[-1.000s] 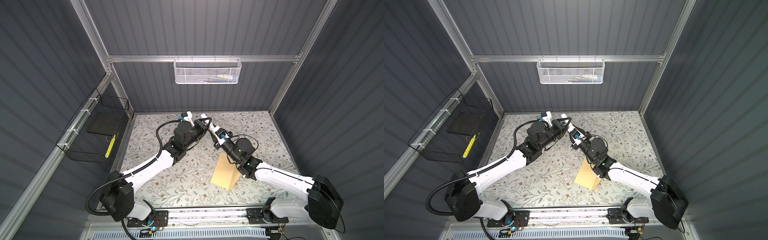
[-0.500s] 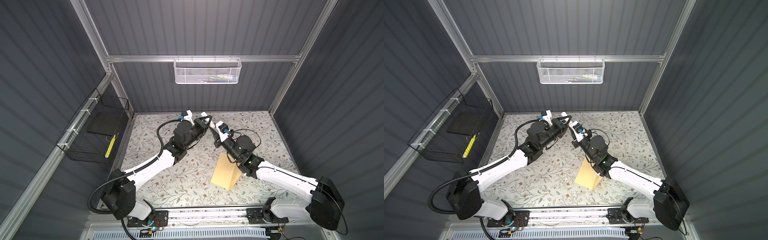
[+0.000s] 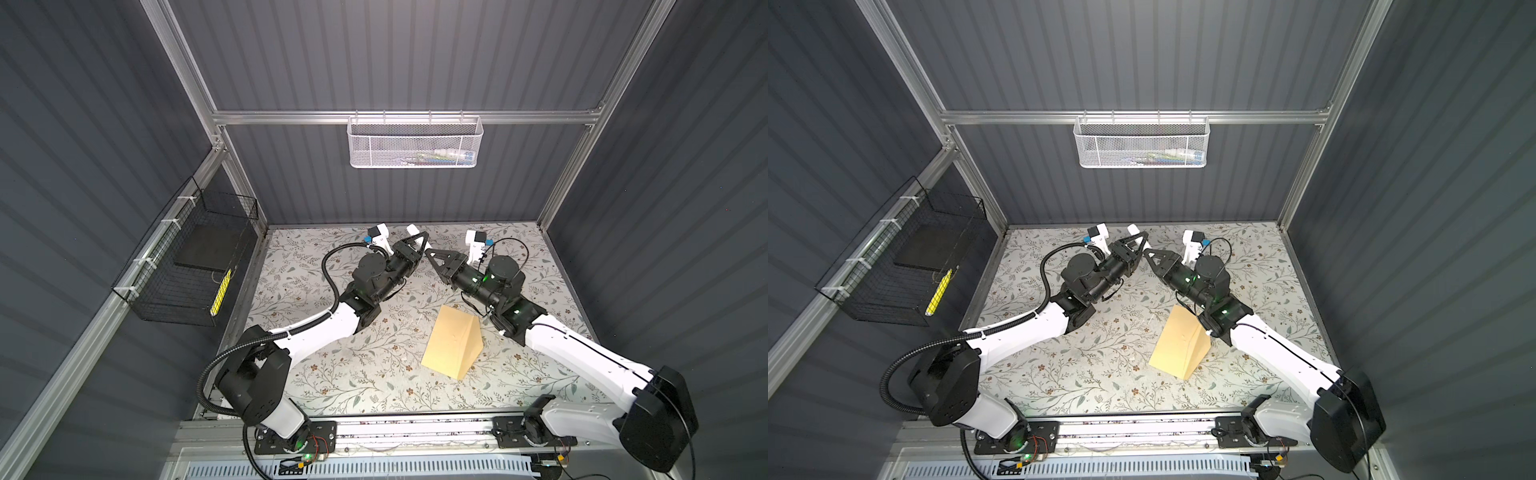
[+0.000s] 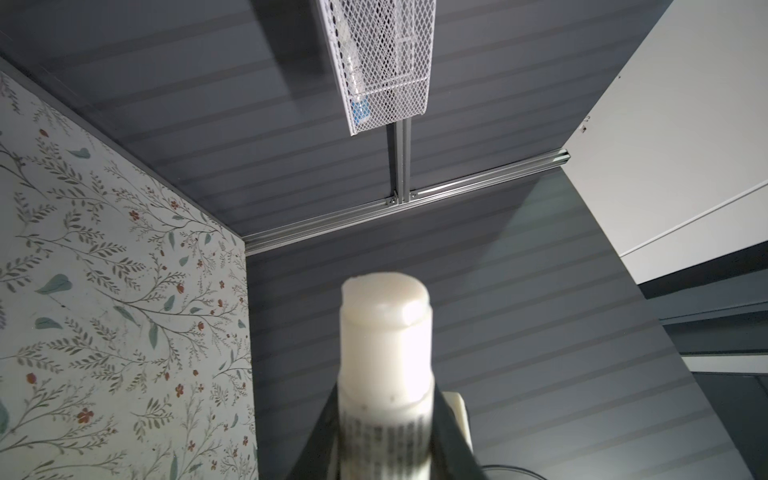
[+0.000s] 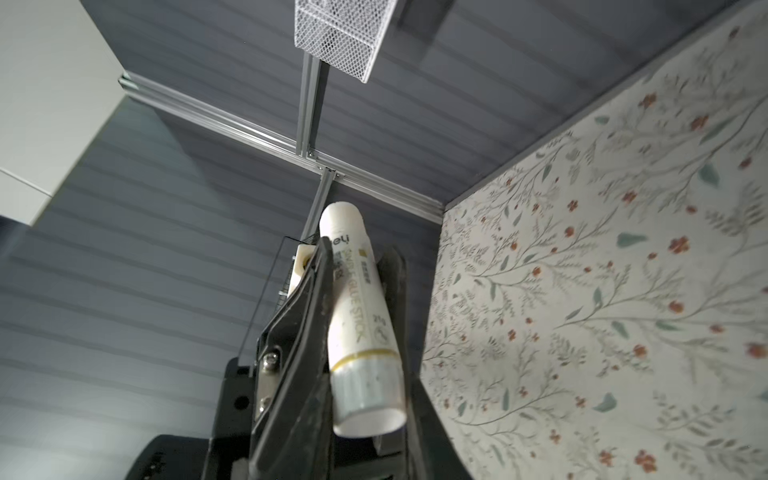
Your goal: Place the letter into the envelope and seal it
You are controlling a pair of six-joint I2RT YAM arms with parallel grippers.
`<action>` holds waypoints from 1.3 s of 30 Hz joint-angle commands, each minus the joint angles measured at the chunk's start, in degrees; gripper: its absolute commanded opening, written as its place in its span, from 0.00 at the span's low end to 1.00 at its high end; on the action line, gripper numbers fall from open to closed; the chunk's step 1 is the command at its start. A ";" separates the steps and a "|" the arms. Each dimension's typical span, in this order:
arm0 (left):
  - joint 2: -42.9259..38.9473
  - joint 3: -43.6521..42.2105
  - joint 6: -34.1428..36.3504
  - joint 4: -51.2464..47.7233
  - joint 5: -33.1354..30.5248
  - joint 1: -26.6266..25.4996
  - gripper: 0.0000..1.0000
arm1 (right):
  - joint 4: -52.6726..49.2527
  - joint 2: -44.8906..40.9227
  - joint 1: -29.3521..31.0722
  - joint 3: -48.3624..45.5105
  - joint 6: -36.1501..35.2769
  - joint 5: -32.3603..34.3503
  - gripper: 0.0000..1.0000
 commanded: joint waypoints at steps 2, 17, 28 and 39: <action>-2.86 -1.61 6.97 2.50 -3.11 -0.41 0.00 | 7.80 1.75 -4.03 -0.02 17.40 -2.44 0.44; -6.63 1.48 2.84 -11.15 0.26 0.47 0.00 | -20.03 -20.26 -5.26 -3.70 -39.44 2.03 0.93; -7.37 4.45 1.91 -17.72 1.76 0.49 0.00 | 1.03 -12.50 8.69 -9.67 -92.37 14.54 0.88; -6.25 4.63 0.99 -17.32 2.40 0.46 0.00 | 13.69 0.00 8.95 -5.34 -96.10 16.15 0.65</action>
